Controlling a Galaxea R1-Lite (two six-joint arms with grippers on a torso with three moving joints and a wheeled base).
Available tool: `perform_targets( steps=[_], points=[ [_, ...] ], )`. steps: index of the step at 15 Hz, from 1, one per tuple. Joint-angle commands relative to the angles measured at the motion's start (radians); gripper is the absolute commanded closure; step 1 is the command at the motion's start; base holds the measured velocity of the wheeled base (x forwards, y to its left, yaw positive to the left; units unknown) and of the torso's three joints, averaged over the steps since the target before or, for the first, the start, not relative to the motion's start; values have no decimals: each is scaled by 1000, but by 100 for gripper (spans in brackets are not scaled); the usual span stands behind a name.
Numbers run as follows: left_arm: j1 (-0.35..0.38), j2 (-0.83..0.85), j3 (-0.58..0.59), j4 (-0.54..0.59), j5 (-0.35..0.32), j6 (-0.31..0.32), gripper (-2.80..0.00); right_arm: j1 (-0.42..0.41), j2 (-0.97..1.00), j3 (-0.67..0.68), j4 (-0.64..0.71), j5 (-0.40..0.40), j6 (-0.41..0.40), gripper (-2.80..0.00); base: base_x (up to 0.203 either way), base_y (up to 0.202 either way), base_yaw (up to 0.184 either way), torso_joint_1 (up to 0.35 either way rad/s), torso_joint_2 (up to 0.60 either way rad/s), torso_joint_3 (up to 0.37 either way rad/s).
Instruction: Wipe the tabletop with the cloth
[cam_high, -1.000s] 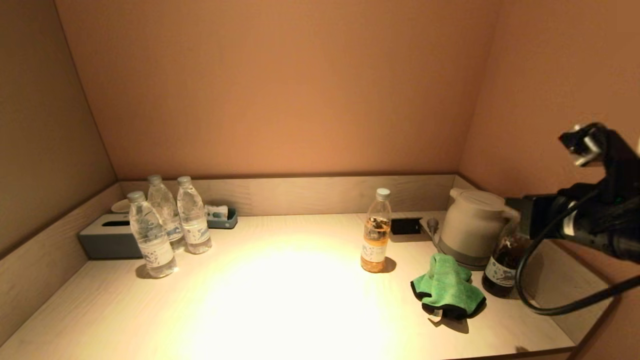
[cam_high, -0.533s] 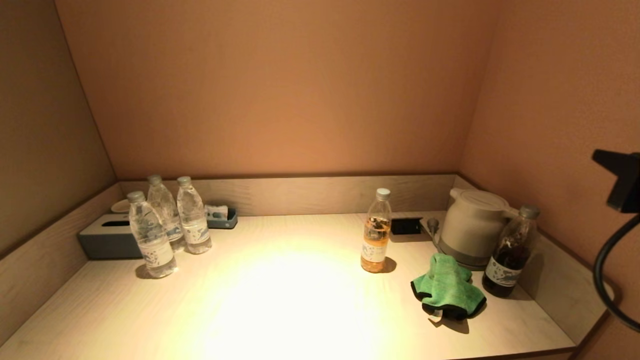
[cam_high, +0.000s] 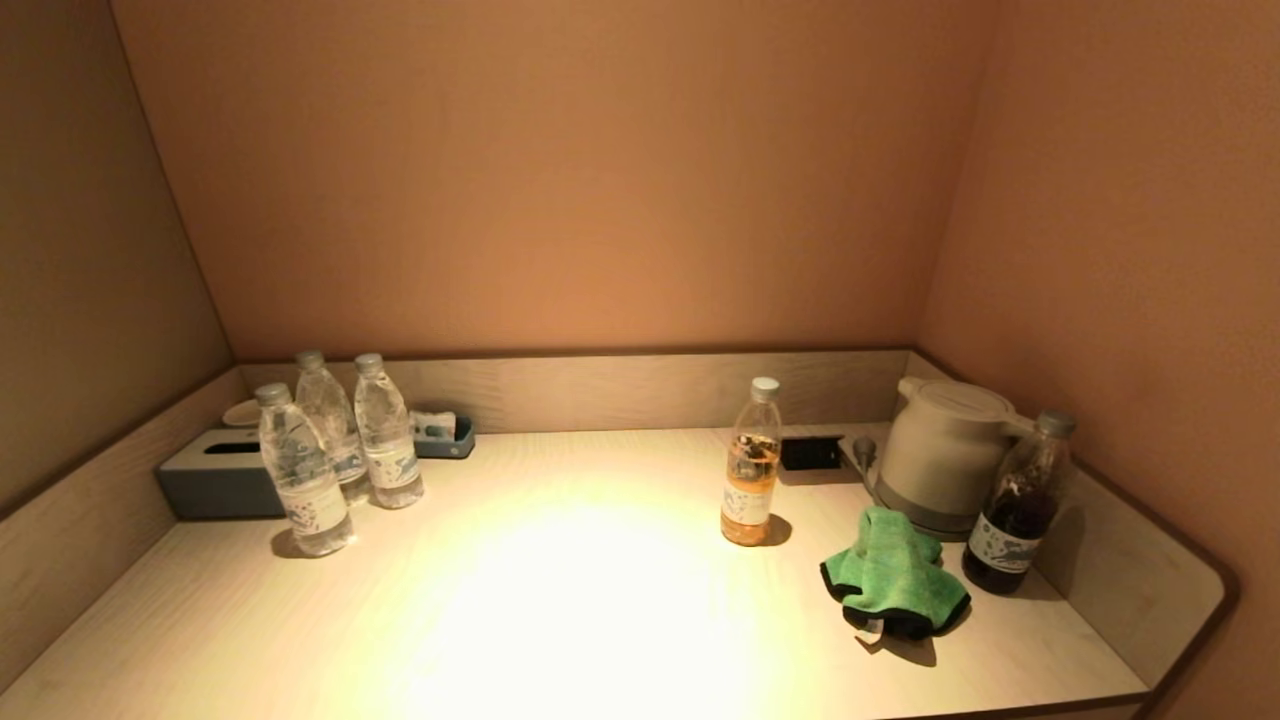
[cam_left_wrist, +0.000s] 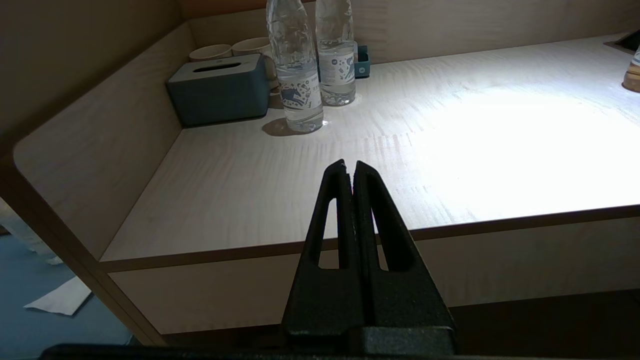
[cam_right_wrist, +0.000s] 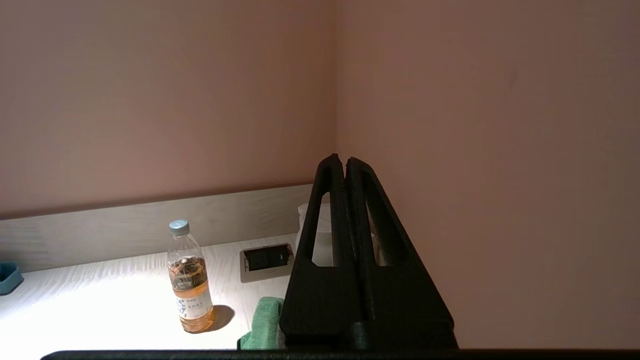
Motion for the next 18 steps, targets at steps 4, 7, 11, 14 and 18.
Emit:
perform_targets(
  steps=[4,7,11,14,18],
  points=[
    [1,0,0,0,0,0,0,-1,-216,42,148,1,-1,0,0,0,0,0,0,0],
    [1,0,0,0,0,0,0,2,-380,129,147,13,-3,0,0,0,0,0,0,0],
    [1,0,0,0,0,0,0,15,-514,264,142,16,-3,0,0,0,0,0,0,0],
    [0,0,0,0,0,0,0,17,-604,349,137,21,-3,0,0,0,0,0,0,0],
    [1,0,0,0,0,0,0,17,-607,506,-9,26,19,0,0,0,0,0,0,0]
  ],
)
